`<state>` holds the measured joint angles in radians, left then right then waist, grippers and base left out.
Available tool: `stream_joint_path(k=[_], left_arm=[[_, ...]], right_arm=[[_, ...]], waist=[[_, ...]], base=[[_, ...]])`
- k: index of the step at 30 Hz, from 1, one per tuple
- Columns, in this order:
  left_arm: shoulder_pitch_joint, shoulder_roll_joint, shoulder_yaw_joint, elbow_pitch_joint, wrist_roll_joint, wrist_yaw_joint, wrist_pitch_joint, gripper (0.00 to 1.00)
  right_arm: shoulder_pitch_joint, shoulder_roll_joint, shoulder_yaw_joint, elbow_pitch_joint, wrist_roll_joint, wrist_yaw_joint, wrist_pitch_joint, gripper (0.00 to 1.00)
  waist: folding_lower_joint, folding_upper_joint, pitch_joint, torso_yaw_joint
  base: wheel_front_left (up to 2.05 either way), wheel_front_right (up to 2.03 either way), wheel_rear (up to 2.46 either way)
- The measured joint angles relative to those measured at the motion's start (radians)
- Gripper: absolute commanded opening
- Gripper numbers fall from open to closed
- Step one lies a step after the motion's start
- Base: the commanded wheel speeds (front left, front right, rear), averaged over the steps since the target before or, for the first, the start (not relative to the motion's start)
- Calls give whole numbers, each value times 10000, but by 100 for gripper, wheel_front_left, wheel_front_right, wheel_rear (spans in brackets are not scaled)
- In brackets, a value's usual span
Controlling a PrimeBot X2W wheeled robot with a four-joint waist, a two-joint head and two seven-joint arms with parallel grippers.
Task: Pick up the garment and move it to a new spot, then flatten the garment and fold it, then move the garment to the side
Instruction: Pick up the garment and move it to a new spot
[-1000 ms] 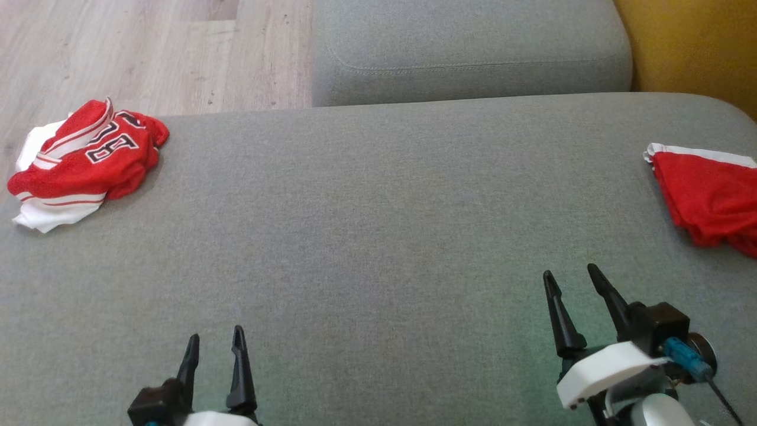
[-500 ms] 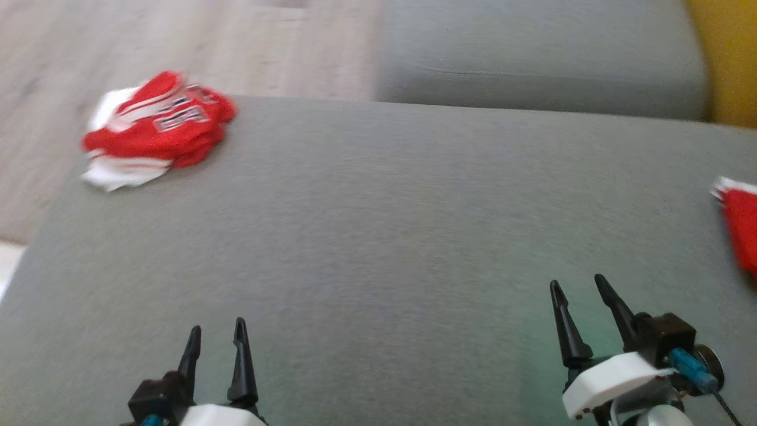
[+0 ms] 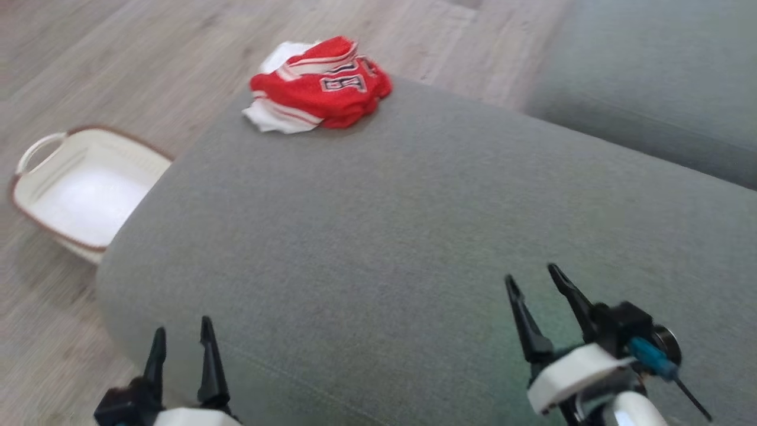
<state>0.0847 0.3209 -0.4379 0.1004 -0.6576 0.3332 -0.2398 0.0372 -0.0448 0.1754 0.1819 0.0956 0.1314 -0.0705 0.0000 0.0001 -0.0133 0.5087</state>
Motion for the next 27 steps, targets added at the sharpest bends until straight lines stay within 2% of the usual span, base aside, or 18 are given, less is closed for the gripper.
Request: stream_joint_path(k=[7,11,13,21,27], left_arm=[[308,320,483,-462,59,61,-8,100],[160,993,625,-869,142,50,295,100],[-174,1446,769,-1091,211,-151,629,100],[-4048,3039,1942,-1509,100,-922,1762,100],[-7250,3864,2429,-92,-217,-1733,2713,100]], right_arm=[[-481,-4,435,199,17,0,0,100],[-479,-2,148,42,-31,0,2,100],[-479,-4,-186,-192,-211,0,10,100],[-786,-8,-1005,-1643,-1494,0,865,100],[-1833,-19,-1030,-3030,-2284,0,1618,100]], waist=[[1,0,190,223],[0,0,228,226],[0,0,366,216],[2,0,1475,-178],[3,0,2679,-939]], base=[[0,0,0],[0,0,0],[0,0,0],[0,0,0],[0,0,0]])
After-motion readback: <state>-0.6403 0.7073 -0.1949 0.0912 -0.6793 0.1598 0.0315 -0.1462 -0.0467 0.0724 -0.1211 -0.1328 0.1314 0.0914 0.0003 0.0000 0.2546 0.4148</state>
